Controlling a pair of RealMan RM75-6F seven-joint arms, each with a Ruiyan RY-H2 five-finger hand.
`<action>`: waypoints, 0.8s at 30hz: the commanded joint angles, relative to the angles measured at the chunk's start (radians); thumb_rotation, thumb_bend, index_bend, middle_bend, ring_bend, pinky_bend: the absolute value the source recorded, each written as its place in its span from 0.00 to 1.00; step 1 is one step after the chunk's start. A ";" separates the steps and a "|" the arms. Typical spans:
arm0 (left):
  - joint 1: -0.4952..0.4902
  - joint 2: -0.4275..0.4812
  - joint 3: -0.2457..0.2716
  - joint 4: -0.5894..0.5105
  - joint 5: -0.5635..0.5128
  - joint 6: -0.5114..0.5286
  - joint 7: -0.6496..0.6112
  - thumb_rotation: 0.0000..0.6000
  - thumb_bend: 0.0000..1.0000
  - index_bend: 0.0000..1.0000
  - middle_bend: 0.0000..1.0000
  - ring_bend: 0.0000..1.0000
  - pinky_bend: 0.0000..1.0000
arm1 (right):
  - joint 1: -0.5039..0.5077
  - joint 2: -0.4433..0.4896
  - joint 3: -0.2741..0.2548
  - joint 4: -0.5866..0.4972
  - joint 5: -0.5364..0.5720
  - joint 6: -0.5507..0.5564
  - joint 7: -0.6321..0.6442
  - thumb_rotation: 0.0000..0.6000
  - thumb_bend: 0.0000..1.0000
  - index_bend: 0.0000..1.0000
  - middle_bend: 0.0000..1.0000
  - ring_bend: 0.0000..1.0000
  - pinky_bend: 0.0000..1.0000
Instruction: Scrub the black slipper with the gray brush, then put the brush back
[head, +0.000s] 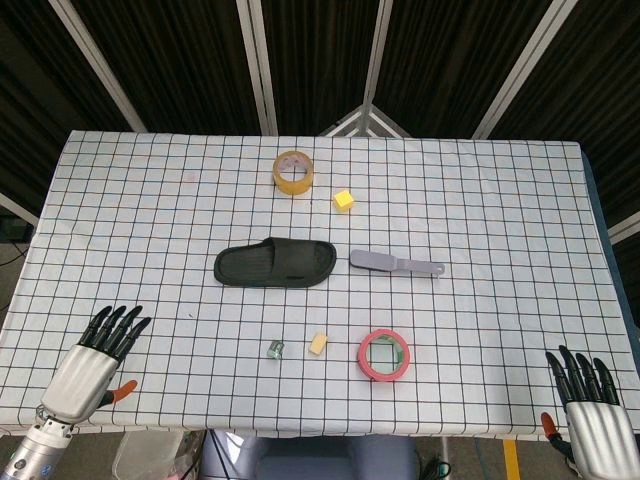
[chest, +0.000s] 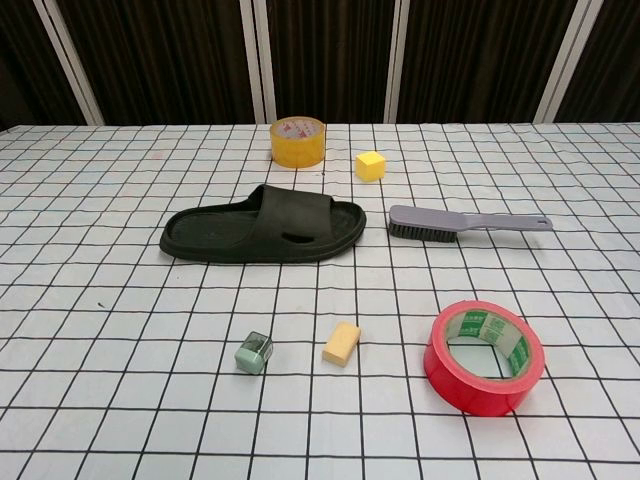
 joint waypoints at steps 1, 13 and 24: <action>0.004 0.001 0.004 -0.003 0.006 0.010 0.002 0.97 0.12 0.00 0.00 0.00 0.06 | -0.001 0.001 -0.002 0.000 -0.005 0.001 0.000 1.00 0.39 0.00 0.00 0.00 0.04; 0.007 -0.007 -0.006 0.013 -0.016 0.012 0.000 0.97 0.12 0.00 0.00 0.00 0.06 | 0.051 -0.029 0.025 -0.013 -0.045 -0.034 -0.002 1.00 0.39 0.00 0.00 0.00 0.04; 0.016 -0.020 -0.040 0.034 -0.030 0.066 -0.010 0.98 0.12 0.00 0.00 0.00 0.07 | 0.295 -0.111 0.224 -0.089 0.187 -0.338 -0.181 1.00 0.39 0.03 0.12 0.07 0.06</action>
